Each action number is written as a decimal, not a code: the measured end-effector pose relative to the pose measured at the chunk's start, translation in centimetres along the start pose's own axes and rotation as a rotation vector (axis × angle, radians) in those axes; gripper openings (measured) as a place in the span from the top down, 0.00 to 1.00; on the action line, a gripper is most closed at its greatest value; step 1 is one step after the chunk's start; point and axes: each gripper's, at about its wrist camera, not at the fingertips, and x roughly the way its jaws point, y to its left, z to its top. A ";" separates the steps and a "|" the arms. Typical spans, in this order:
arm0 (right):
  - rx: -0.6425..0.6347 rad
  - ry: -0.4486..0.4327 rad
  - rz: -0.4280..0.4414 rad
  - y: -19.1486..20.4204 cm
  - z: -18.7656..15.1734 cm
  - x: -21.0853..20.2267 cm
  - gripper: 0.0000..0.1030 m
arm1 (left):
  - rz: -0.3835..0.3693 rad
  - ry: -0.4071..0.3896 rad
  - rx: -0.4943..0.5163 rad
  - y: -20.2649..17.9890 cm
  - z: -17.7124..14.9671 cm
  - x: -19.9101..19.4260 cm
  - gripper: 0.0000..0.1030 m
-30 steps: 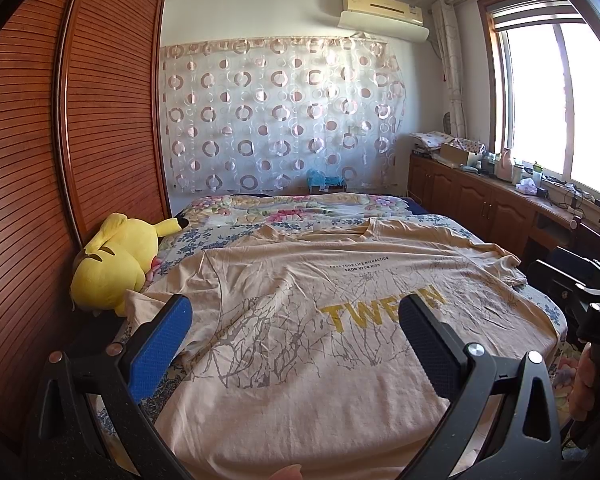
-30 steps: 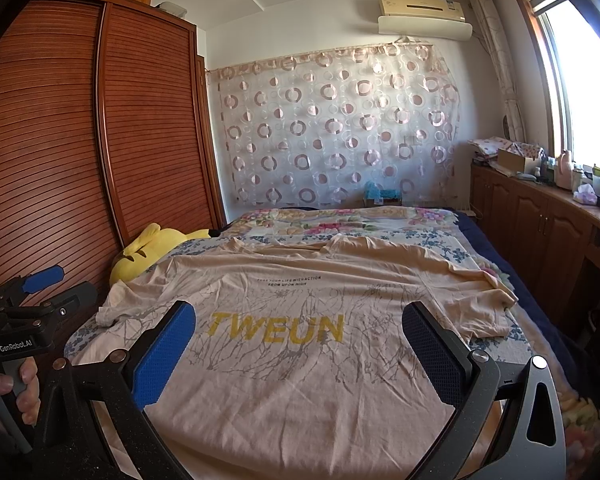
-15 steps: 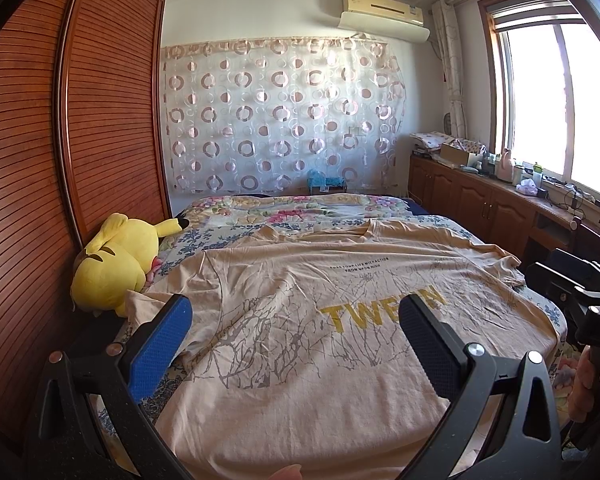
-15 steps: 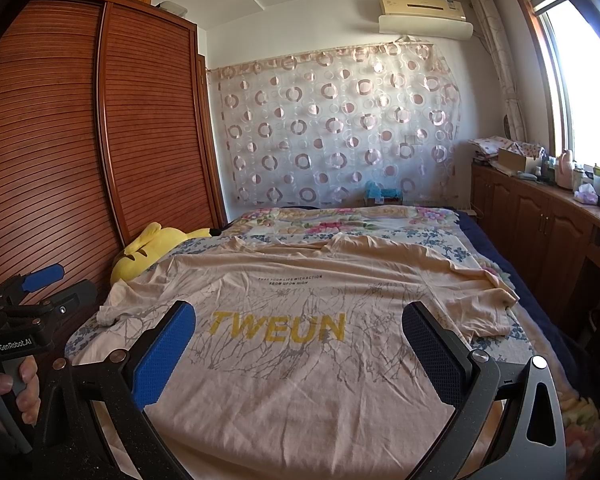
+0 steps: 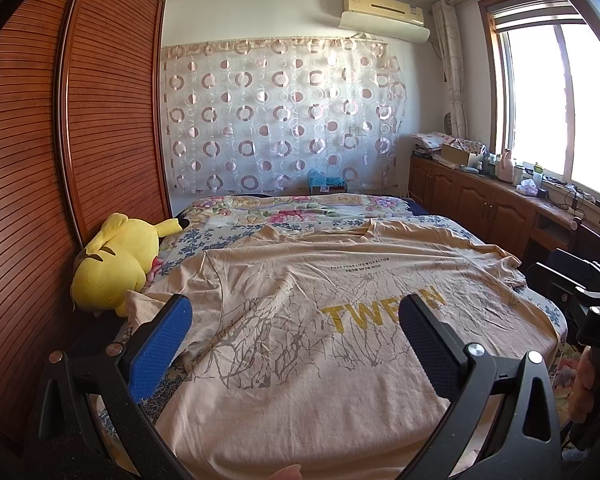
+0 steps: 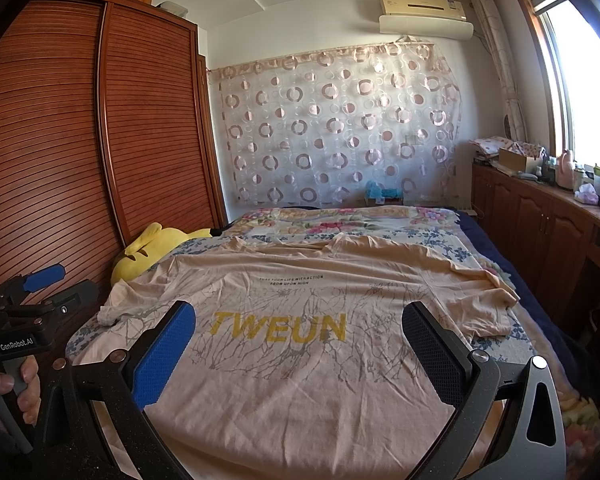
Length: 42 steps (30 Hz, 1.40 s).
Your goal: Fold small clothes
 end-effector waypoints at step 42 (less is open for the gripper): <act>0.006 0.066 0.059 0.0 -0.4 4.3 0.00 | 0.032 0.100 -0.053 4.7 -1.0 4.4 0.00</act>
